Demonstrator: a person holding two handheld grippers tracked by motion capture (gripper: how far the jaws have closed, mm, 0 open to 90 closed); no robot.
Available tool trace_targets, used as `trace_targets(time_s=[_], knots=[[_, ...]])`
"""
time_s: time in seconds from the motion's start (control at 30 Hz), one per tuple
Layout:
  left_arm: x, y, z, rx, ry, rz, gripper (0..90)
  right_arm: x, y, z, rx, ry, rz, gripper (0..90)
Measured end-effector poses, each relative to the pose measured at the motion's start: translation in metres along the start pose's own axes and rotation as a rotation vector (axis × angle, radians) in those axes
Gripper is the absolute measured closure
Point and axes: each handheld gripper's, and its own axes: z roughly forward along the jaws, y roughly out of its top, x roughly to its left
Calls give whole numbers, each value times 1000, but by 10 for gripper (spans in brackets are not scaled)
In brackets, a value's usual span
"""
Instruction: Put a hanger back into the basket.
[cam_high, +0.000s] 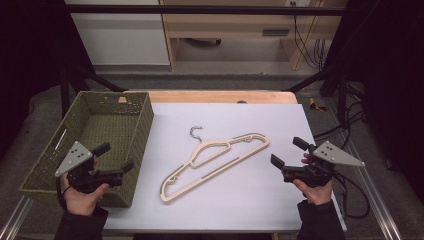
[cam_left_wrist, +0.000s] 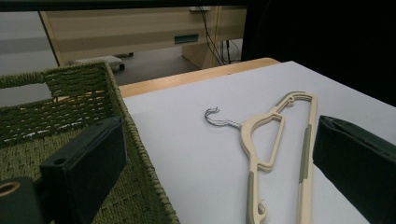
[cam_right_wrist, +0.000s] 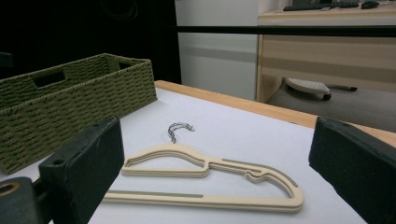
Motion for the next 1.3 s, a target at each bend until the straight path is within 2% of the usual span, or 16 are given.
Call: trace_targets(time_s=[0.17, 0.3, 0.43, 0.53, 0.83, 1.07, 1.13, 1.27, 1.3], knots=[[-6, 2, 3, 10, -8, 11, 34, 1, 0, 0, 9, 3, 12, 41], [-11, 5, 7, 20, -19, 28, 37, 3, 1, 2, 14, -1, -8, 43], [-19, 9, 16, 31, -38, 44, 38, 5, 1, 3, 19, 14, -9, 44], [-29, 12, 26, 54, -63, 71, 39, 6, 0, 6, 32, 17, -7, 44], [-44, 14, 44, 103, -98, 100, 45, 8, -2, 11, 49, 28, -13, 46], [-59, 11, 67, 178, -129, 137, 57, 9, -4, 13, 69, 33, -19, 46], [-63, 6, 80, 226, -143, 159, 82, 9, -4, 14, 68, 37, -16, 47], [-62, -1, 102, 289, -149, 143, 110, 11, -5, 15, 74, 40, -13, 47], [-62, -1, 102, 289, -149, 143, 113, 10, -5, 16, 75, 42, -18, 47]])
